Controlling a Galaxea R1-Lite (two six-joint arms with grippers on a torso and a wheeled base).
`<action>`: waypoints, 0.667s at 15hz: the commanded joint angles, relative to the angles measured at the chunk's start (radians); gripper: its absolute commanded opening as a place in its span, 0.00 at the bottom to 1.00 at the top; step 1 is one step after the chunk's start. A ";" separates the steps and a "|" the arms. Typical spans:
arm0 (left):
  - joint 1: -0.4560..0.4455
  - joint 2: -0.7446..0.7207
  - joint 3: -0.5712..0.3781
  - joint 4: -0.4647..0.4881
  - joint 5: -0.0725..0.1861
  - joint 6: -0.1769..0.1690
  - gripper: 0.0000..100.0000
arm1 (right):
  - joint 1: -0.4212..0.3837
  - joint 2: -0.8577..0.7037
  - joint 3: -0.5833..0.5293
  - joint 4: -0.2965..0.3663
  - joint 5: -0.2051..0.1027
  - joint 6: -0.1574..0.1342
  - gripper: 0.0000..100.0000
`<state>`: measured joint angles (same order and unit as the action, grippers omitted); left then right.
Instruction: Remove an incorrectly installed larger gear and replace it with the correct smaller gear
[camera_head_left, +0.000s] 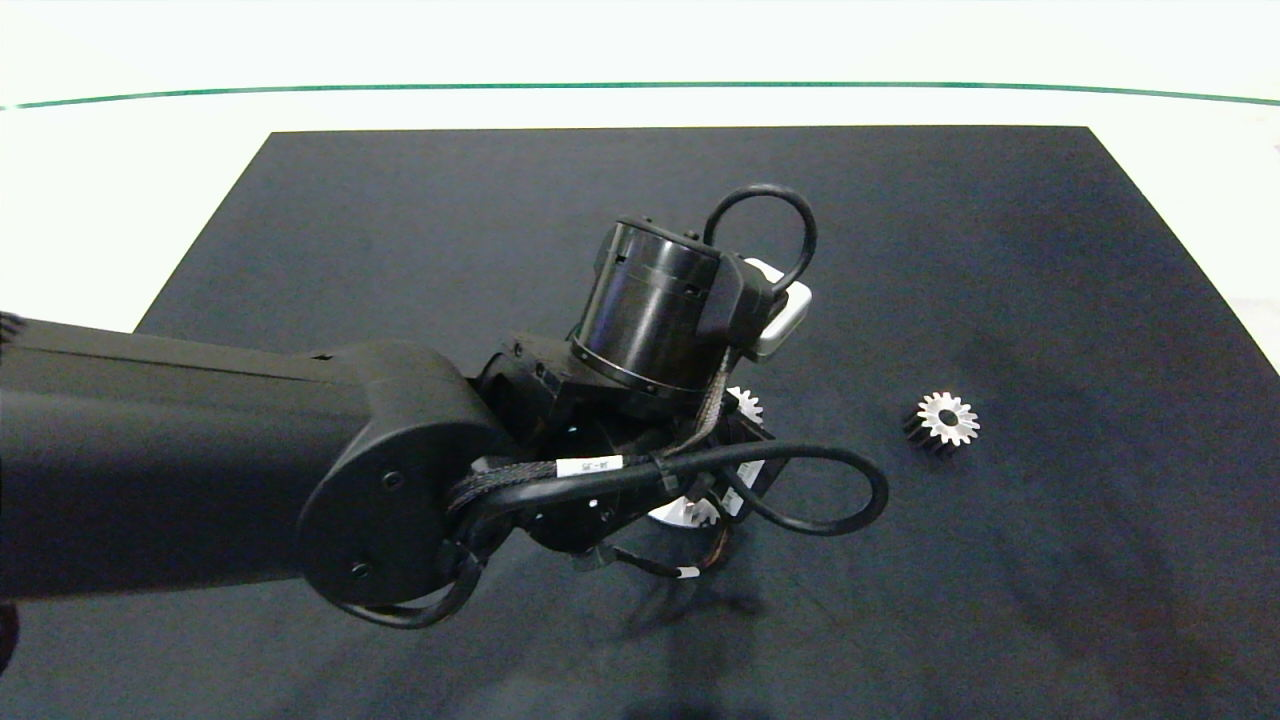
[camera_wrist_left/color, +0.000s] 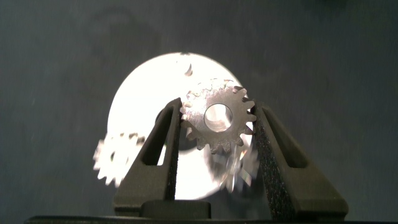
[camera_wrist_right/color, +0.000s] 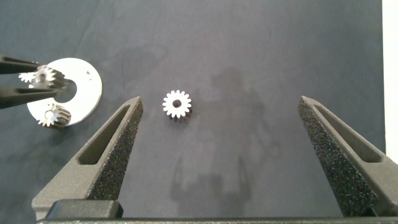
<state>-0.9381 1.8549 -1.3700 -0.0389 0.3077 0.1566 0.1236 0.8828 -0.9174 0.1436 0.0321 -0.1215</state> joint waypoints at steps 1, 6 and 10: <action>-0.007 0.067 -0.052 0.001 0.002 0.003 0.19 | 0.001 -0.013 0.008 0.001 0.003 -0.001 1.00; -0.005 0.112 -0.112 0.001 0.011 0.011 0.19 | 0.001 -0.015 0.020 0.001 0.009 -0.001 1.00; 0.007 0.116 -0.126 0.001 0.014 0.023 0.19 | 0.001 -0.016 0.020 0.001 0.009 -0.001 1.00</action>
<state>-0.9351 1.9674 -1.4921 -0.0374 0.3198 0.1779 0.1236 0.8653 -0.8972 0.1432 0.0409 -0.1217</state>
